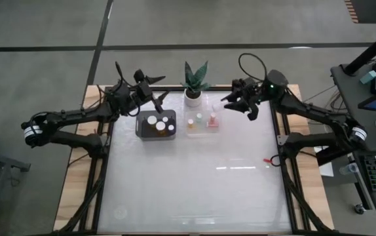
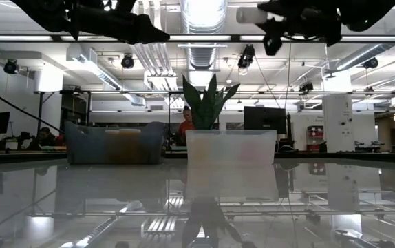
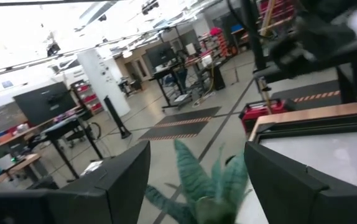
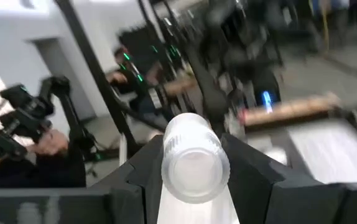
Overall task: Pick and place medicine bottles into bin by pill shape (circle, oval)
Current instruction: Put the white tablet bottle into the transparent bin
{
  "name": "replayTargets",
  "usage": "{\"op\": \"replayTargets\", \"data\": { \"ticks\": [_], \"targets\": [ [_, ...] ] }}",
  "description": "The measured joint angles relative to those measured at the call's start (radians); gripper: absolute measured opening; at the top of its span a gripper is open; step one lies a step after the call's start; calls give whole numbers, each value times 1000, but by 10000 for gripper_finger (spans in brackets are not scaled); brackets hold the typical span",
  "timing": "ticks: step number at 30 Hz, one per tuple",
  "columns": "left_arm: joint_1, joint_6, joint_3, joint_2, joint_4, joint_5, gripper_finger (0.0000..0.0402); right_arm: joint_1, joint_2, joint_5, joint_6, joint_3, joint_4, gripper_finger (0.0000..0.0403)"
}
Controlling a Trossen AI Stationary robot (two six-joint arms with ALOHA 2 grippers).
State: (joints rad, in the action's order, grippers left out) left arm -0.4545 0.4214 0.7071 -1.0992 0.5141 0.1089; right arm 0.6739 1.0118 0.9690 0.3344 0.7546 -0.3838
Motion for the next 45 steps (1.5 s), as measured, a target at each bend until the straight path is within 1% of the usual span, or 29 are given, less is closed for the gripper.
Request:
{"op": "replayTargets", "data": {
  "ticks": [5,8,9,12,16,21,24,30,31,35,36,41,45],
  "targets": [
    [45,0,0,0,0,0,244,-11,56,11,143,-11,-399,136],
    [67,0,0,0,0,0,244,-28,95,-7,258,-10,-618,136],
    [73,0,0,0,0,0,244,-34,107,-38,307,-10,-685,136],
    [84,0,0,0,0,-1,244,-37,133,-178,438,-10,-825,136],
    [92,0,0,0,-12,-1,244,-37,151,-338,553,-10,-913,136],
    [99,0,0,0,-38,-1,244,-39,163,-525,671,-10,-916,136],
    [102,-6,0,0,-39,-1,244,-39,169,-574,690,-10,-942,136],
    [102,-19,-1,0,-39,-1,244,-51,169,-560,774,-10,-1037,137],
    [102,-21,-1,0,-39,-1,244,-54,169,-531,786,-9,-1063,137],
    [102,-22,-1,0,-38,-1,244,-62,167,-354,867,4,-1187,137],
    [102,-22,-2,0,-38,-1,244,-71,159,-325,886,8,-1187,137],
    [103,-23,-2,0,-37,-1,244,-111,115,-254,829,10,-1189,137],
    [103,-23,-2,0,-37,0,244,-113,108,-251,828,10,-1187,137]
  ]
}}
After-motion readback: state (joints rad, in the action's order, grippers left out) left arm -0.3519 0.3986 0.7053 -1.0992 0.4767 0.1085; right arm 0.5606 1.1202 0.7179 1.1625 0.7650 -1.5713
